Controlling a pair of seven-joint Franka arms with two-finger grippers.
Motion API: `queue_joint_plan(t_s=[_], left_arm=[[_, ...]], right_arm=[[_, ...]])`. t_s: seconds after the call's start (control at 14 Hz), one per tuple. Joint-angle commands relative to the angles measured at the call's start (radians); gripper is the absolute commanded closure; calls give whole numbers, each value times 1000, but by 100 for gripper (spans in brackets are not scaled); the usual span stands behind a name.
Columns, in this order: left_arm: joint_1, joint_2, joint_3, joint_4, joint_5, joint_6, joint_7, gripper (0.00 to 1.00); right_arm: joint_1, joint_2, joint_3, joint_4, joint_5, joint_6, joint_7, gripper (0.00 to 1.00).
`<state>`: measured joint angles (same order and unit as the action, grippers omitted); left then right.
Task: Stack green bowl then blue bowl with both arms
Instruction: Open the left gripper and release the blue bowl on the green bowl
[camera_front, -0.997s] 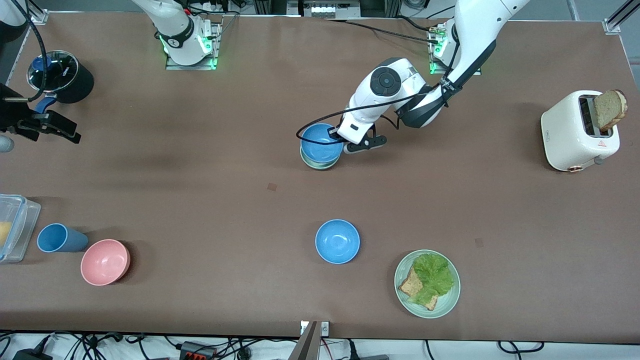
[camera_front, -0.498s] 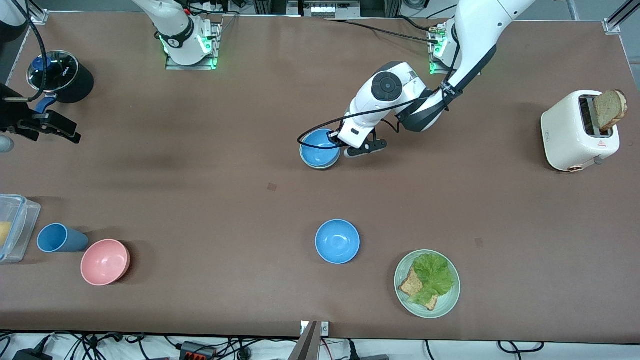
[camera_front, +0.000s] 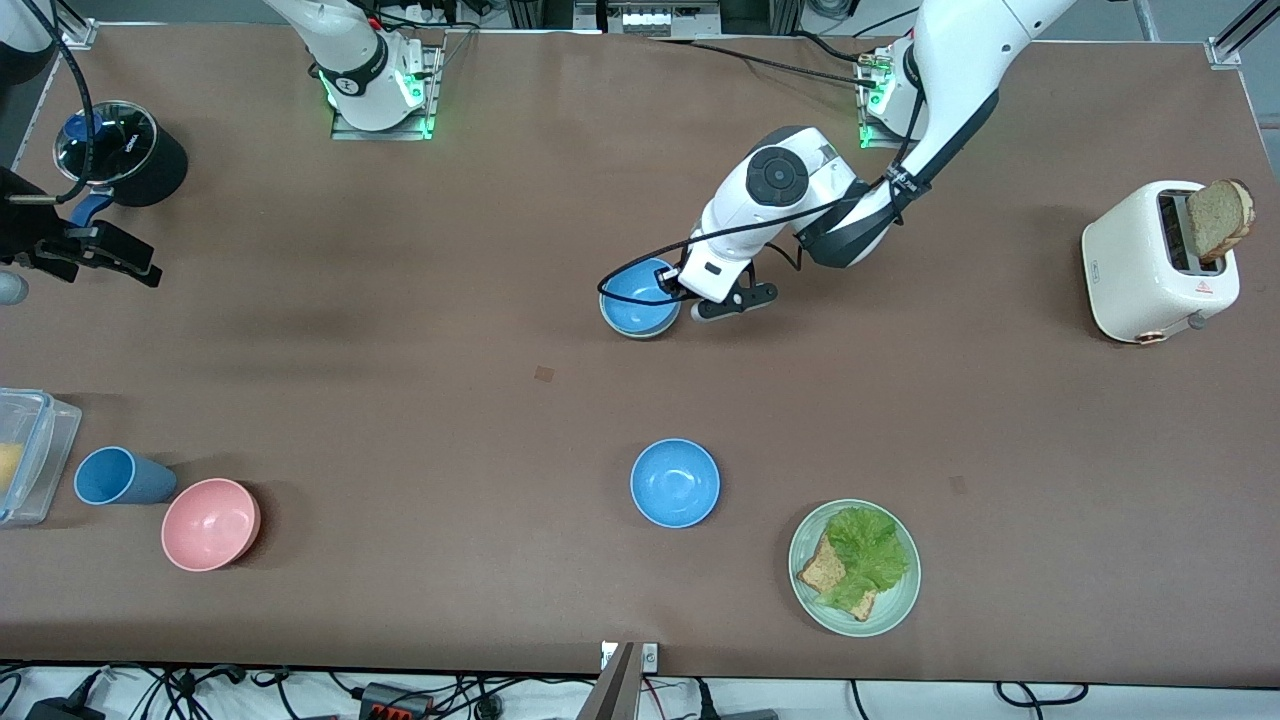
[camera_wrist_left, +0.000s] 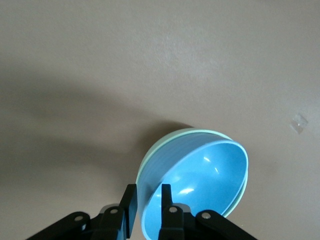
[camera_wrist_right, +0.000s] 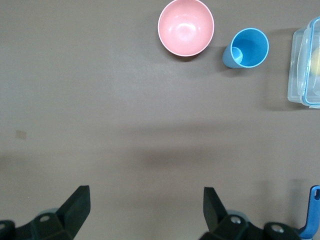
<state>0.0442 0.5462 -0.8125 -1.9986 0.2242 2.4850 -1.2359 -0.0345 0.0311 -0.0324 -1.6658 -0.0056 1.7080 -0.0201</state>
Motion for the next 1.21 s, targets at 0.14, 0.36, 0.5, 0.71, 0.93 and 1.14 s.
queue_joint_plan(t_s=[0.14, 0.36, 0.5, 0.71, 0.93, 1.14], left_arm=[[17, -5, -7, 78, 33, -109, -22, 70], [52, -5, -22, 141, 30, -219, -14, 62], [52, 1, -22, 220, 21, -315, -11, 55], [86, 1, -24, 287, 20, -397, 86, 41], [115, -3, -24, 329, 20, -437, 252, 34], [124, -3, -17, 382, 26, -498, 483, 27]], right_arm=[[-4, -16, 2, -15, -10, 5, -18, 0], [-4, -16, 2, -17, -10, 5, -18, 0], [-2, -16, 2, -17, -10, 5, -18, 0], [-2, -16, 2, -17, -10, 7, -18, 0], [-2, -16, 2, -15, -10, 7, -18, 0], [-2, -16, 2, -15, -10, 5, -18, 0]])
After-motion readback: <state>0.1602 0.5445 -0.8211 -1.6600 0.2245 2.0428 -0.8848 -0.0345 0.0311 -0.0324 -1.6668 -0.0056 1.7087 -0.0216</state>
